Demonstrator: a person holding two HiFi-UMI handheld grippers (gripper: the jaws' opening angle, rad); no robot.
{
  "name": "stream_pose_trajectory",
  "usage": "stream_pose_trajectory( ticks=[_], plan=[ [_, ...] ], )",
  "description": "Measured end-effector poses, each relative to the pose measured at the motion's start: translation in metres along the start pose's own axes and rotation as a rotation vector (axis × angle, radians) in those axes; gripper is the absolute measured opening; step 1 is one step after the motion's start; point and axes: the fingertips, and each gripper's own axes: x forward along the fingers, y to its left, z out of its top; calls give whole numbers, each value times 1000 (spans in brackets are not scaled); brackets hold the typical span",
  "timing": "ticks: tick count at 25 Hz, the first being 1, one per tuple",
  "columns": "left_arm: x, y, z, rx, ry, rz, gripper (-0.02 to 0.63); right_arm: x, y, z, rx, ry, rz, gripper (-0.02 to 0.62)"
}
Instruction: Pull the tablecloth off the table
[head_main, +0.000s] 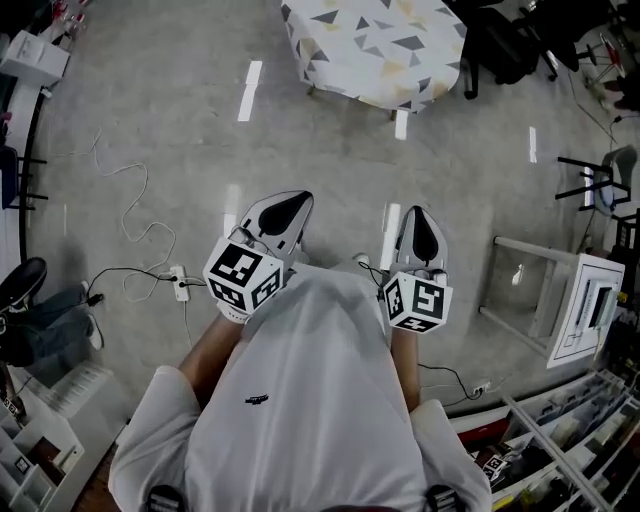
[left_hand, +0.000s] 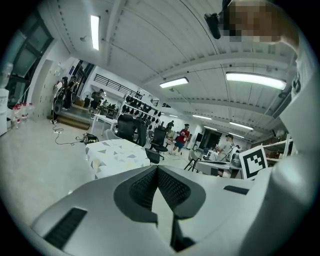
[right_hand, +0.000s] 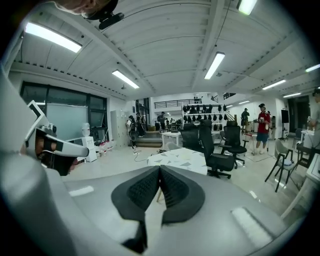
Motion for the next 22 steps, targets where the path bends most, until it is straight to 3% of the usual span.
stream_pose_trajectory(
  ticks=[4,10,16,22],
  plan=[
    [-9,34,8,1,-3,-18,8,21,52,9,-45,-8,57,12],
    [4,61,21,-12,-3,-57,8,54,74,27,-51,-24,51,12],
    [64,81,41,8,24,-79,8,101,36,30,-9,-25,0,12],
    [162,100,81,52,55,-90,8,186,-34,45,22,-29,-28,12]
  ],
)
